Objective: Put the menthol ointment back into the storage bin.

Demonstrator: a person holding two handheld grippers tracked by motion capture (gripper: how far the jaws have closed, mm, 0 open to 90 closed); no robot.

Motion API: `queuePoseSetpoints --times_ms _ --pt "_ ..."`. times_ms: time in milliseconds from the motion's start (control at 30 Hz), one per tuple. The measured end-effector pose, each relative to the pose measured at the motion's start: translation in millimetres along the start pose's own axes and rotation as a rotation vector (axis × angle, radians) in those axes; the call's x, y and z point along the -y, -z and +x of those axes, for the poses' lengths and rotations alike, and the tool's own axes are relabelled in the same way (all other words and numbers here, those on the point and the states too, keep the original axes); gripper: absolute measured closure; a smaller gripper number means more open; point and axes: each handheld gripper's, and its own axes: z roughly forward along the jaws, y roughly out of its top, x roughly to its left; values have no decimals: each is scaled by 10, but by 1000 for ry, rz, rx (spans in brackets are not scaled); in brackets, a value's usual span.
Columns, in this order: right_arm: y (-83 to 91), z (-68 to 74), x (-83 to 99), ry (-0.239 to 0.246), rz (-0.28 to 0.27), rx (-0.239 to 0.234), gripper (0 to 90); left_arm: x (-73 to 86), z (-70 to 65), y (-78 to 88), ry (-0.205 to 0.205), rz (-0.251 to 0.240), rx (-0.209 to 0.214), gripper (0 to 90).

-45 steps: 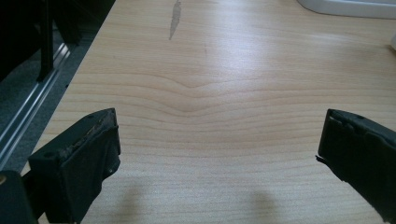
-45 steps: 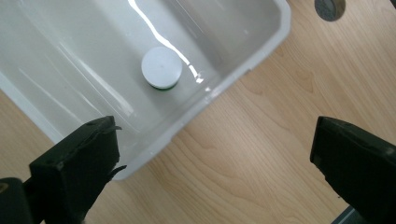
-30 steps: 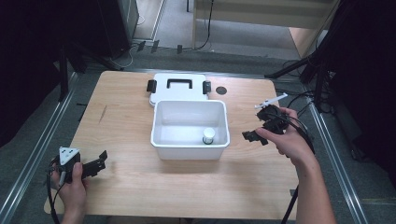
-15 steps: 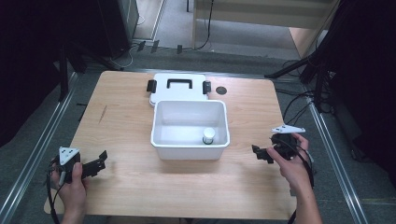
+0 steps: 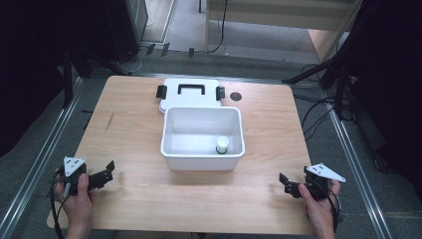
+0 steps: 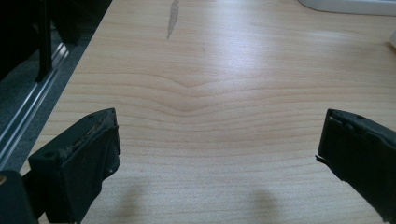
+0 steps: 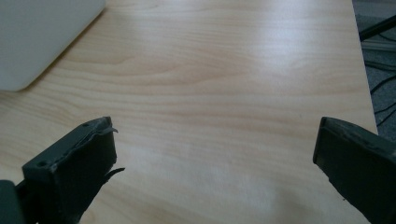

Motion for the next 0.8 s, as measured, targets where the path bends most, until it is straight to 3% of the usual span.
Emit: queuePoseSetpoints --times_ms 133,233,400,500,667,800 --pt "88 -36 83 -18 -19 4 0 0 -7 1 -7 1 -2 0" --pt "222 -68 194 -55 -65 -13 0 1 -19 -1 -16 3 -6 0" --pt "310 -132 304 -59 -57 -45 0 1 -27 -2 -20 7 -2 0" --pt "349 -208 317 -80 -82 -30 3 0 -22 -7 -19 10 -4 0" --pt "372 -324 344 -162 -132 -24 40 -1 -5 -6 -5 16 6 0" --pt "365 -328 346 -168 -133 -25 41 2 -10 -7 -3 14 8 0"
